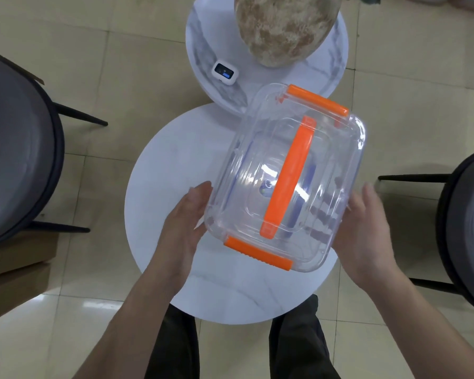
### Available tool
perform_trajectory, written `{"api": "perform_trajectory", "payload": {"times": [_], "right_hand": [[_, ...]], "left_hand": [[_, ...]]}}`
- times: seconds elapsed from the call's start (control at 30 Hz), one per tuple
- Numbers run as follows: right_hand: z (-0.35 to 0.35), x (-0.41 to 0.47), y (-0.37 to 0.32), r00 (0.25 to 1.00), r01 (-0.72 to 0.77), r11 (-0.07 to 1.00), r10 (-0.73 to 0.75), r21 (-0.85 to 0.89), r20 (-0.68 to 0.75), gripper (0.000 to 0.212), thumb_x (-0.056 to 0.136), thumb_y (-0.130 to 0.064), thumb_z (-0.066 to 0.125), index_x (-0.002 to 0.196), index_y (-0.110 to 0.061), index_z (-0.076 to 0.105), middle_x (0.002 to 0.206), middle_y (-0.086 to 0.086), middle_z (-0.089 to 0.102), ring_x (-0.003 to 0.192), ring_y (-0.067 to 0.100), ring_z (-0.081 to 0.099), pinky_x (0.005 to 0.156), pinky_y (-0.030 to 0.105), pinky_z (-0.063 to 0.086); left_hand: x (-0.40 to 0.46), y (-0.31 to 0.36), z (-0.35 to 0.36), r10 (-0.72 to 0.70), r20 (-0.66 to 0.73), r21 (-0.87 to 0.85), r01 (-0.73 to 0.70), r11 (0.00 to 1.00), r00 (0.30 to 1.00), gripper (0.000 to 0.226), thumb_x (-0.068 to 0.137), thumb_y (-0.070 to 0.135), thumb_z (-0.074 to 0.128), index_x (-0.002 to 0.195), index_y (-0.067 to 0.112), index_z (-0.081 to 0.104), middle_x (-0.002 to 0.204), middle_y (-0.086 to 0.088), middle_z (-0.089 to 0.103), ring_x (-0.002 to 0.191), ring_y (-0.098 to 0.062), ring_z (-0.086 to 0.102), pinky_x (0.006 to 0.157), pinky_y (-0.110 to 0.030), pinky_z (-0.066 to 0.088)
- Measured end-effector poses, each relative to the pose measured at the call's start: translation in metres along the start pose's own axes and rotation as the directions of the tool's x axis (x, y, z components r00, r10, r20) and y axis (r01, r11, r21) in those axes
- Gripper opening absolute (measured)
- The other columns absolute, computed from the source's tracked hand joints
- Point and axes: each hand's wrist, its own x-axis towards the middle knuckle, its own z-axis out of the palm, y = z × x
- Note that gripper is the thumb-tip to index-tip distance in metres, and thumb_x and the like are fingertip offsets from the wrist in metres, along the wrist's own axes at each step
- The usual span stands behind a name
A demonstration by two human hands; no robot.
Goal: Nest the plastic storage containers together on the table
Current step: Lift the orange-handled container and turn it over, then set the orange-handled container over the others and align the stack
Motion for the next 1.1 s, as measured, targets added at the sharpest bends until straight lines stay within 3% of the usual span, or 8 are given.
{"api": "perform_trajectory", "payload": {"times": [0.1,0.23,0.37,0.47,0.57,0.7,0.93,1.1], "right_hand": [[-0.014,-0.004,0.024,0.991,-0.049,0.998,0.043,-0.042,-0.128,0.051,0.099,-0.057,0.031,0.131,-0.029,0.060,0.124,-0.002,0.070,0.114,0.022,0.067,0.093,0.046,0.052],[-0.019,-0.011,0.063,0.965,-0.120,0.973,0.067,-0.200,-0.255,0.025,0.101,-0.027,0.045,0.111,-0.023,0.067,0.114,0.004,0.073,0.098,0.018,0.072,0.076,0.034,0.055],[-0.016,-0.018,0.100,0.972,-0.122,0.967,0.071,-0.225,-0.223,0.021,0.096,-0.006,0.055,0.107,-0.019,0.068,0.110,0.010,0.074,0.099,0.029,0.071,0.089,0.051,0.056],[-0.002,-0.017,0.122,0.965,-0.176,0.969,0.135,-0.172,-0.224,0.016,0.091,-0.017,0.061,0.106,-0.019,0.066,0.106,0.014,0.072,0.098,0.039,0.069,0.087,0.054,0.054],[0.013,-0.012,0.143,0.942,-0.274,0.947,0.230,-0.165,-0.245,0.020,0.098,-0.012,0.055,0.115,-0.004,0.063,0.110,0.021,0.071,0.093,0.038,0.071,0.078,0.045,0.057],[0.044,-0.007,0.158,0.920,-0.365,0.912,0.324,-0.185,-0.220,0.012,0.096,-0.015,0.058,0.098,-0.011,0.069,0.097,0.015,0.076,0.085,0.031,0.075,0.072,0.037,0.058],[0.092,0.003,0.165,0.902,-0.423,0.906,0.419,-0.021,-0.102,0.019,0.101,-0.014,0.050,0.112,-0.010,0.064,0.102,0.013,0.075,0.090,0.031,0.073,0.073,0.035,0.059],[0.110,0.017,0.166,0.884,-0.450,0.889,0.456,0.080,-0.098,0.030,0.103,-0.024,0.046,0.127,-0.009,0.058,0.111,0.013,0.072,0.099,0.031,0.070,0.081,0.036,0.055]], "left_hand": [[0.002,-0.014,-0.019,-0.073,-0.119,-0.093,0.062,0.994,0.990,0.069,0.084,0.071,0.052,0.134,0.024,0.063,0.134,0.006,0.069,0.126,-0.013,0.063,0.113,-0.045,0.043],[0.006,-0.033,-0.038,-0.147,-0.194,-0.138,0.121,0.983,0.970,0.064,0.079,0.063,0.052,0.125,0.020,0.067,0.128,-0.001,0.072,0.121,-0.020,0.067,0.107,-0.043,0.049],[0.014,-0.053,-0.050,-0.220,-0.211,-0.186,0.181,0.966,0.953,0.039,0.101,0.047,0.048,0.119,0.019,0.068,0.126,-0.004,0.072,0.116,-0.020,0.069,0.102,-0.037,0.051],[0.022,-0.064,-0.057,-0.261,-0.208,-0.197,0.221,0.955,0.943,0.033,0.103,0.041,0.048,0.117,0.018,0.068,0.125,-0.005,0.072,0.114,-0.021,0.069,0.093,-0.031,0.053],[0.030,-0.070,-0.060,-0.279,-0.204,-0.171,0.247,0.954,0.938,0.028,0.102,0.038,0.053,0.115,0.019,0.069,0.121,-0.005,0.072,0.112,-0.023,0.070,0.090,-0.031,0.055],[0.042,-0.072,-0.063,-0.277,-0.207,-0.110,0.259,0.960,0.939,0.024,0.098,0.037,0.060,0.114,0.021,0.069,0.115,-0.003,0.074,0.105,-0.023,0.072,0.084,-0.029,0.057],[0.061,-0.080,-0.057,-0.212,-0.186,0.057,0.226,0.973,0.959,0.023,0.097,0.027,0.065,0.119,0.022,0.066,0.114,-0.004,0.072,0.102,-0.020,0.072,0.072,-0.016,0.060],[0.076,-0.084,-0.048,-0.180,-0.149,0.108,0.197,0.974,0.972,0.031,0.095,0.026,0.068,0.125,0.020,0.065,0.113,-0.007,0.071,0.102,-0.024,0.071,0.083,-0.029,0.061]]}}
